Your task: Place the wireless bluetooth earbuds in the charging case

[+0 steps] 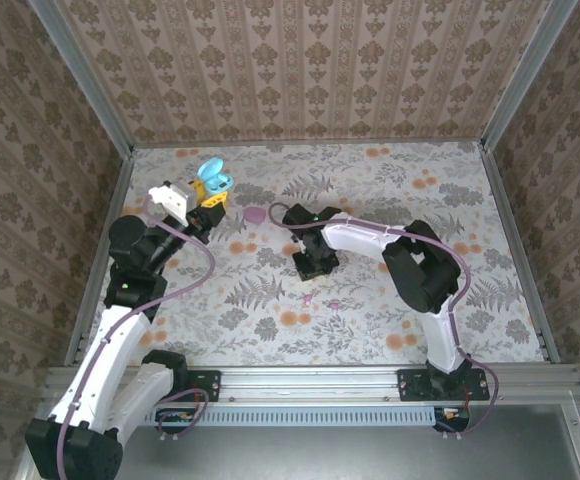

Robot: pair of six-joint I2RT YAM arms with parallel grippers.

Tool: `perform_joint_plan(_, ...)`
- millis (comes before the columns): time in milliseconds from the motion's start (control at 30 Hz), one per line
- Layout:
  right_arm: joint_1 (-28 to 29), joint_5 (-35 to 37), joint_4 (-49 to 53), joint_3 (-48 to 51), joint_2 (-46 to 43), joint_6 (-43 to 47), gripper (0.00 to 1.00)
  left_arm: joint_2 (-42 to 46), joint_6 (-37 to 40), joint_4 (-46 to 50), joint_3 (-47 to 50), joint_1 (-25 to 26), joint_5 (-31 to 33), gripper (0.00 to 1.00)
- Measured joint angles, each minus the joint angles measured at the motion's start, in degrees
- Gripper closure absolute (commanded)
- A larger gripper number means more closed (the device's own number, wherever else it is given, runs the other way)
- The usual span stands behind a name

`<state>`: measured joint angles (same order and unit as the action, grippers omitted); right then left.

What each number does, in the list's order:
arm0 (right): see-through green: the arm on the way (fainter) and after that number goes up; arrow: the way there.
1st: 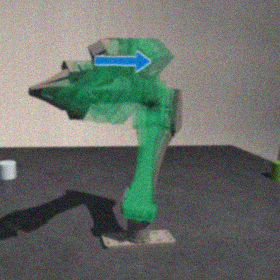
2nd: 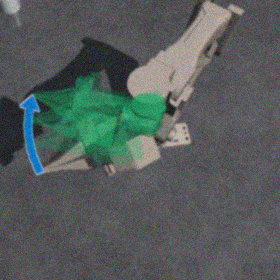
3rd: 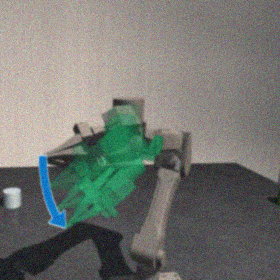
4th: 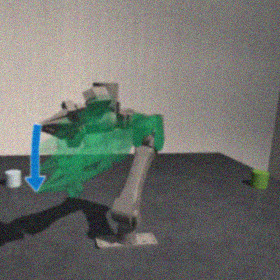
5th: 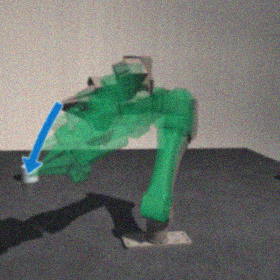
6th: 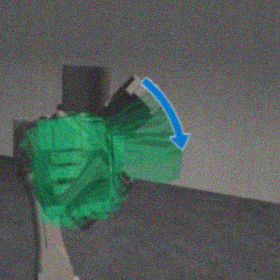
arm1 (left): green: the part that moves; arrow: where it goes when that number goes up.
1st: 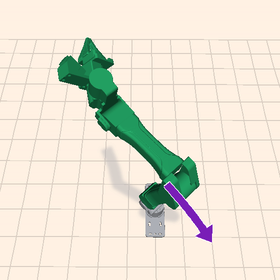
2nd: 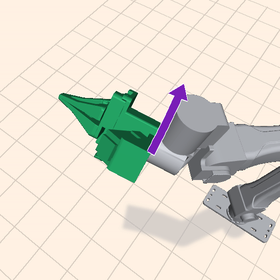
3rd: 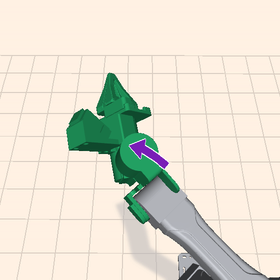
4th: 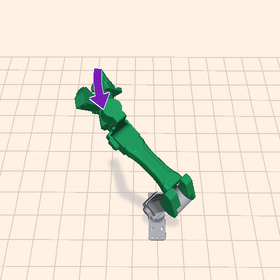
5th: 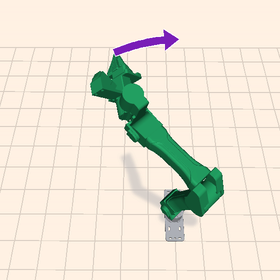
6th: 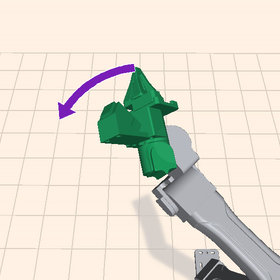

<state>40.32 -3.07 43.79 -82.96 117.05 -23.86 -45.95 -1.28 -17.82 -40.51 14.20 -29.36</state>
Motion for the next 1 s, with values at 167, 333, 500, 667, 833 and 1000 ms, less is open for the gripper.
perform_joint_plan(167,-1.2,0.4,-1.5,1.4,-1.0,-3.0,0.65,-0.5,0.0,-0.4,0.0,0.0,-0.2,0.68)
perform_joint_plan(333,-1.2,-0.6,-3.3,1.4,-1.0,-3.9,0.63,-0.9,0.0,-1.0,0.0,0.3,-0.4,0.68)
perform_joint_plan(500,-1.2,-2.6,-3.8,1.4,-1.0,-4.6,0.65,-0.9,-0.2,-1.0,0.0,0.4,-0.4,0.68)
perform_joint_plan(667,-1.2,-4.4,-3.8,1.4,-1.2,-4.9,0.66,-0.9,-0.2,-1.0,0.0,0.4,-0.4,0.68)
perform_joint_plan(833,-1.2,-5.2,-3.7,1.5,-2.3,-4.9,0.66,-0.9,-0.2,-1.0,0.0,0.6,-0.4,0.68)
perform_joint_plan(1000,-1.2,-6.6,-3.2,1.7,-2.7,-4.9,0.65,-0.9,-0.3,-1.0,0.0,0.8,-0.4,0.68)
